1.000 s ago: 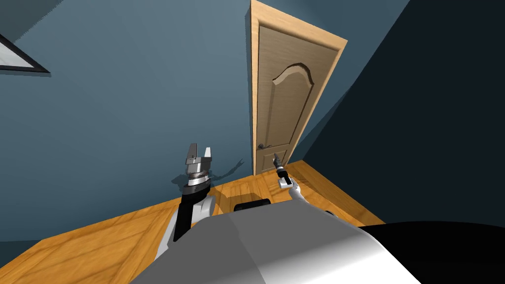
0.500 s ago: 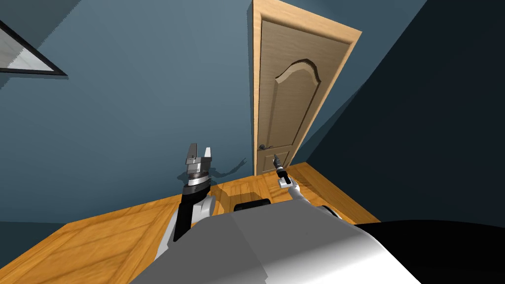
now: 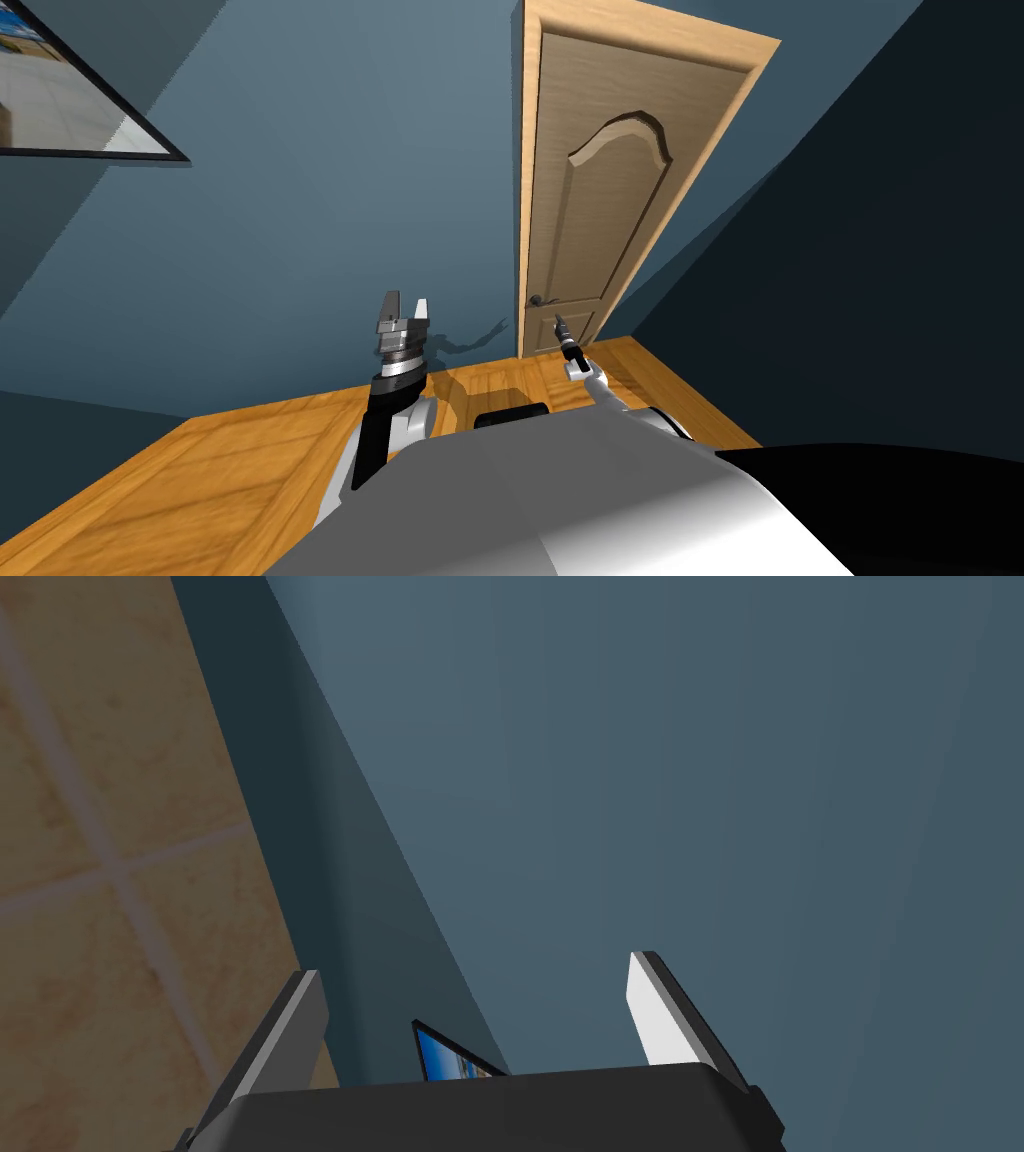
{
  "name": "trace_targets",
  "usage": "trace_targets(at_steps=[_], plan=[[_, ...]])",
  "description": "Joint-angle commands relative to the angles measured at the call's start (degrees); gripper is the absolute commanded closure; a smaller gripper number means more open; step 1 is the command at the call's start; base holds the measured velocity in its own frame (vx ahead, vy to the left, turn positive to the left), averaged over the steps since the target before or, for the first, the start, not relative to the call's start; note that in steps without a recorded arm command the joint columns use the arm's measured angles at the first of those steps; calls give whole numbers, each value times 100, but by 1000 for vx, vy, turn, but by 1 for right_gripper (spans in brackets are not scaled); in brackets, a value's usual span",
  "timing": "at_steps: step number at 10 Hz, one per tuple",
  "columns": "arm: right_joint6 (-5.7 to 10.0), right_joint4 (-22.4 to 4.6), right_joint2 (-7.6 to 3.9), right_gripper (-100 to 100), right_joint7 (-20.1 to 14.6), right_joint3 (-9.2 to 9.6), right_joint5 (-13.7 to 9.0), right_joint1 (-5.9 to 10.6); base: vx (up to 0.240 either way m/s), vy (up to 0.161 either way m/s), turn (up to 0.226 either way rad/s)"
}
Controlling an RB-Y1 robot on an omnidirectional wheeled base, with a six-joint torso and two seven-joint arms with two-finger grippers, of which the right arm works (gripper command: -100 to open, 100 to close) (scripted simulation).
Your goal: Pull the door open
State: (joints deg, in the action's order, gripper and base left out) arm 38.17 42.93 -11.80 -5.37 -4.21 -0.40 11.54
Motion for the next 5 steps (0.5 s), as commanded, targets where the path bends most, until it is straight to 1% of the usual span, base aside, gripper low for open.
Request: trace_targets(at_steps=[1,2,3,4,5], plan=[[46,-160,-16,-100,-11,-5,5,75,23,-49,60],[76,-332,-37,-100,-26,-11,15,157,22,-39,95],[76,-332,-37,-100,-26,-11,15,157,14,-27,48],[101,-474,-55,-100,-39,-16,24,225,9,-27,76],[123,-594,-69,-100,-50,-20,31,282,13,-37,144]])
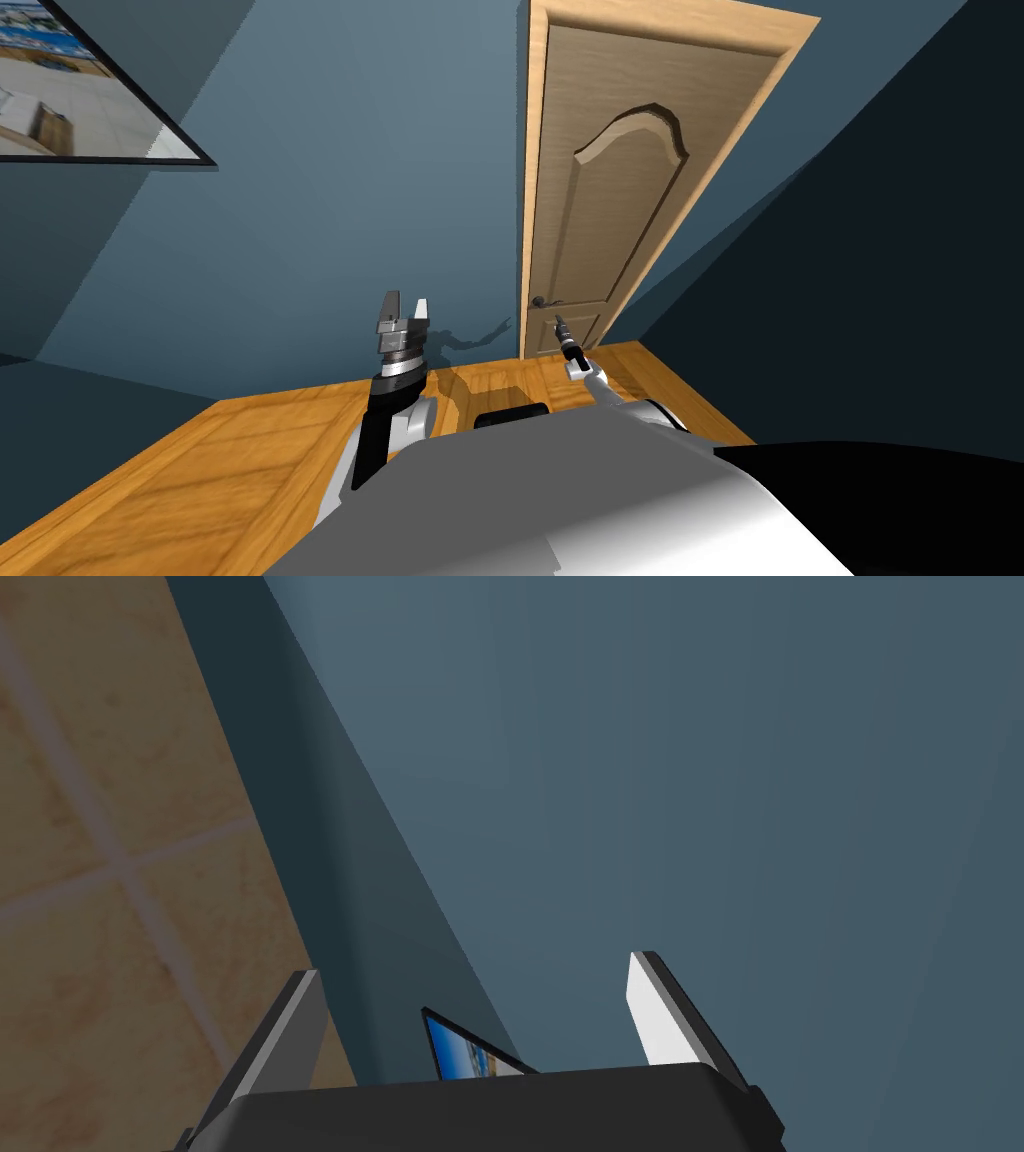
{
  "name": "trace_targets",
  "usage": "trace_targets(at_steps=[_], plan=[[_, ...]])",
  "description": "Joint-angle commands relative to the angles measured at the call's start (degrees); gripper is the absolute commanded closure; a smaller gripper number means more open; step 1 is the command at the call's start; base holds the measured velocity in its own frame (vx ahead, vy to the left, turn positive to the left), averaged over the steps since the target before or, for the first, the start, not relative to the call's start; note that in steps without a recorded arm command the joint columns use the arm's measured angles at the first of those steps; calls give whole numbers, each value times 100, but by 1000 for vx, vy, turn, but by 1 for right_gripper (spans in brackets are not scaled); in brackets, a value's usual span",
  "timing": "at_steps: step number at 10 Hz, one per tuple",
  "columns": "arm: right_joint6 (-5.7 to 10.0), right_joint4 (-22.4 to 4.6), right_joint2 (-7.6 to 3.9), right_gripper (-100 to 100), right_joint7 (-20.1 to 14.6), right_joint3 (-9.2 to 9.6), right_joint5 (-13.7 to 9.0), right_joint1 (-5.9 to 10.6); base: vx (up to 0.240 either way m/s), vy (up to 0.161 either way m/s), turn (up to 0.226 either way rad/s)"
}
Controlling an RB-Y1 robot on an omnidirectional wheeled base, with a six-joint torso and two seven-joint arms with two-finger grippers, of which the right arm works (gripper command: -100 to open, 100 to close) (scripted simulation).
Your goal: Pull the door open
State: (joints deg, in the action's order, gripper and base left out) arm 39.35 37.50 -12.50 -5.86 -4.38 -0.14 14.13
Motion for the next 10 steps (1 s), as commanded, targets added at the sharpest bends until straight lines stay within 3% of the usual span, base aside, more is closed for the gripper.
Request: trace_targets(at_steps=[1,3,4,7,9,10], plan=[[26,-170,-14,-100,-11,-7,12,80,15,-48,123],[61,-367,-38,-100,-29,-14,24,174,24,-43,93],[45,-301,-31,-100,-24,-12,19,145,10,-21,24],[162,-391,-366,-100,-56,-136,-368,-60,145,19,283],[162,-541,-366,-100,-56,-136,-368,-60,104,10,26],[162,-440,-366,-100,-56,-136,-368,-60,3,18,-16]])
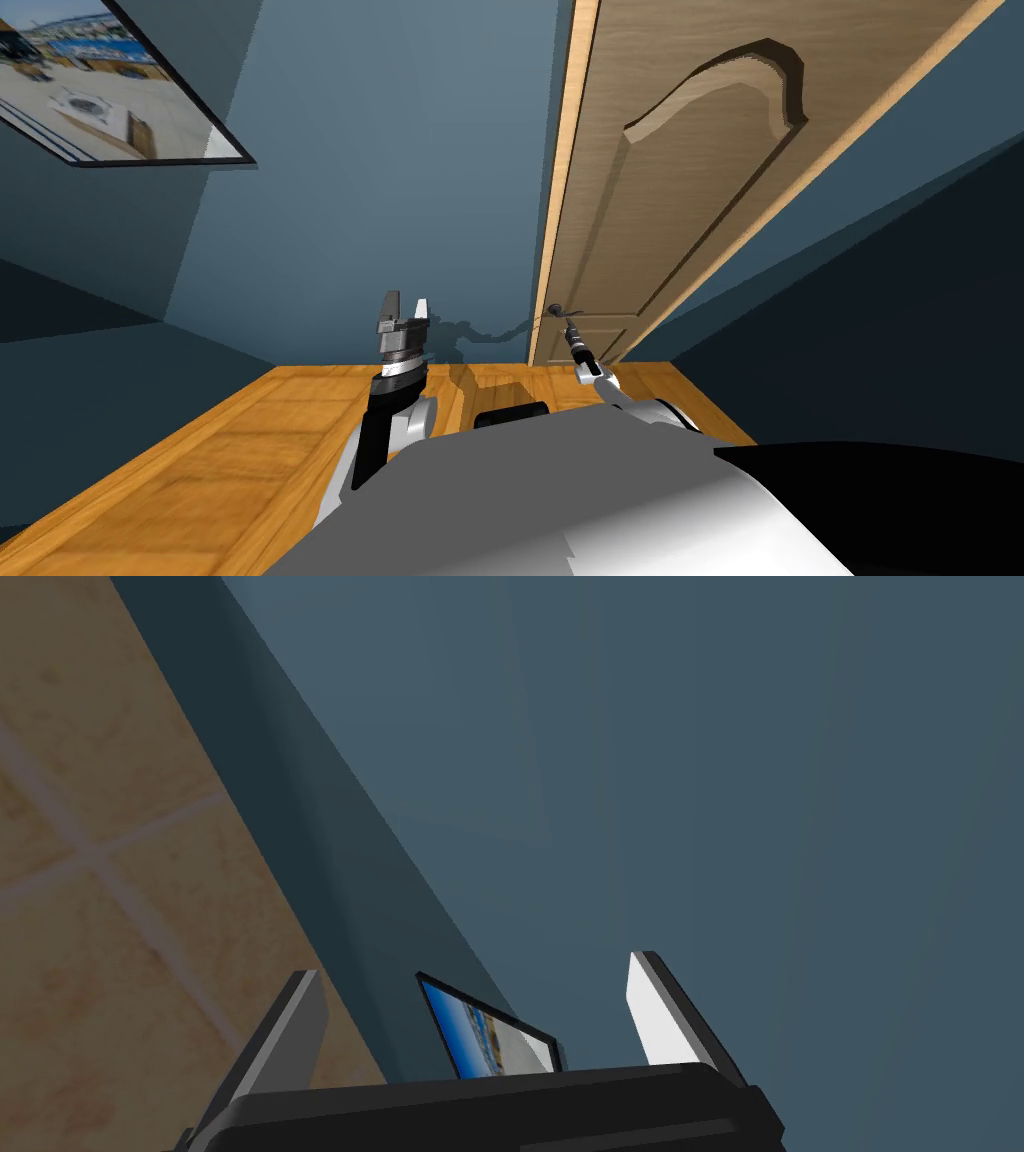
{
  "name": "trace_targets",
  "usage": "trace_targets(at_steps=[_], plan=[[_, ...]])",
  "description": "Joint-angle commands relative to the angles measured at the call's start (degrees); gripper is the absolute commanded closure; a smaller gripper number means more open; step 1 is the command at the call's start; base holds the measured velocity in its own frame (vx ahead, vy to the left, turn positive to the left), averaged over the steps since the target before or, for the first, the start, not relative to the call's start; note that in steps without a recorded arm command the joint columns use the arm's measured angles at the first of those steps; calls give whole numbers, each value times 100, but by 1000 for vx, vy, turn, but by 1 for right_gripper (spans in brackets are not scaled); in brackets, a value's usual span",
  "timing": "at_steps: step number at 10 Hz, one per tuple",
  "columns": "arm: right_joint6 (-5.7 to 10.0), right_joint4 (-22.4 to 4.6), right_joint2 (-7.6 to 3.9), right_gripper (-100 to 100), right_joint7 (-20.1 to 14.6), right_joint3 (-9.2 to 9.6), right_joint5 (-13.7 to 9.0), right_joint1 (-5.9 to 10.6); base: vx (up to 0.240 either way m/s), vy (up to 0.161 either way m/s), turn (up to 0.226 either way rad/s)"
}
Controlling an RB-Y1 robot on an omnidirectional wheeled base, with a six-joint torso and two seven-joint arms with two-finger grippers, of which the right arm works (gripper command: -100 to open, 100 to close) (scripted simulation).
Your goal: Pull the door open
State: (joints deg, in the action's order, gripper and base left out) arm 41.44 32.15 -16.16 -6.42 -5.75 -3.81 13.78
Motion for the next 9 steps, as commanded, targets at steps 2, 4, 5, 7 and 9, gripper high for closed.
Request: trace_targets(at_steps=[2,4,5,7,9], plan=[[-3,116,-132,-100,-12,-49,-154,-109,58,8,202],[39,88,-260,-100,-24,-96,-304,-192,51,-2,64],[59,75,-320,-100,-29,-119,-373,-230,111,8,279],[115,37,-492,-100,-45,-182,-573,-340,150,-21,228],[115,37,-492,-100,-45,-182,-573,-340,76,-21,22]])
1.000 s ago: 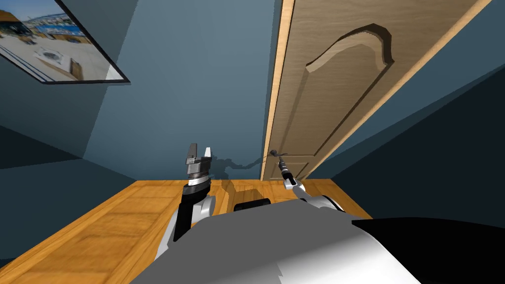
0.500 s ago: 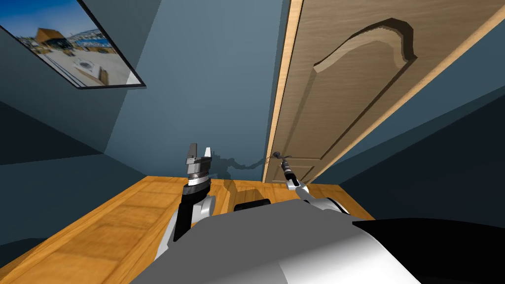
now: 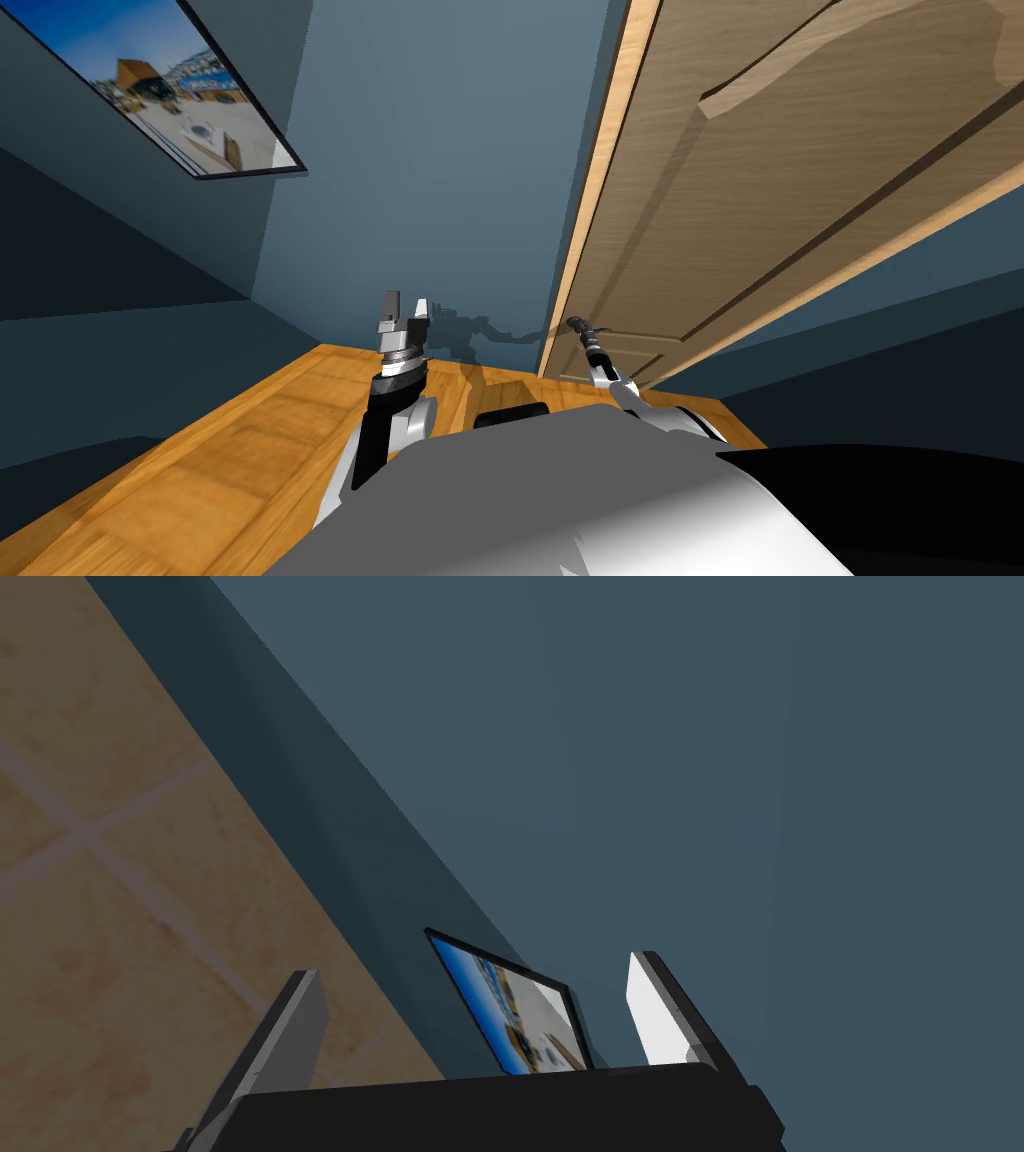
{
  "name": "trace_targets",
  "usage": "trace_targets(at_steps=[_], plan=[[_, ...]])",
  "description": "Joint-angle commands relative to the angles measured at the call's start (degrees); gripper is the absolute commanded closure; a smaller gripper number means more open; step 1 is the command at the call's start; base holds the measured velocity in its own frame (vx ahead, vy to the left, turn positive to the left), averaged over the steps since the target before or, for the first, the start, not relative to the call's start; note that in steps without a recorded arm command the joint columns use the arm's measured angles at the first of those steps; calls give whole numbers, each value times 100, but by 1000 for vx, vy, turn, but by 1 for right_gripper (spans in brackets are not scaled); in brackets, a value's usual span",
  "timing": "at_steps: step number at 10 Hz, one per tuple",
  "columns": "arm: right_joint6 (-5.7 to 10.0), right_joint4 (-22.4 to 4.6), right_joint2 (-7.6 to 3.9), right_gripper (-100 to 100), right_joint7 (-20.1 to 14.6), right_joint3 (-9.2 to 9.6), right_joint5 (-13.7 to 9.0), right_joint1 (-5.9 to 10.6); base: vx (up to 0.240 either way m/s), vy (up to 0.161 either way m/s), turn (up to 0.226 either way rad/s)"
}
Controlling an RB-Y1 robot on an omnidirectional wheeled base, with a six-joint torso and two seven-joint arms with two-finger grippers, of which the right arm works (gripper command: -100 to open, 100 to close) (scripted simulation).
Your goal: Pull the door open
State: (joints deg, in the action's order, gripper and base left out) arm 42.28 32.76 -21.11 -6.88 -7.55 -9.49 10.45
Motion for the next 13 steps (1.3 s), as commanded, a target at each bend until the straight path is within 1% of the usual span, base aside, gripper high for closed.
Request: trace_targets(at_steps=[1,2,7,8,10,13], plan=[[0,0,0,-100,0,0,0,0,18,-5,-2],[0,0,0,100,0,0,0,0,0,0,0],[0,0,0,100,0,0,0,0,-3,-1,-1],[26,5,-41,100,-94,75,34,-36,-103,-45,98],[60,18,-78,100,-171,145,68,-61,-170,-36,88],[145,49,-170,100,-360,315,151,-122,-203,-39,99]])
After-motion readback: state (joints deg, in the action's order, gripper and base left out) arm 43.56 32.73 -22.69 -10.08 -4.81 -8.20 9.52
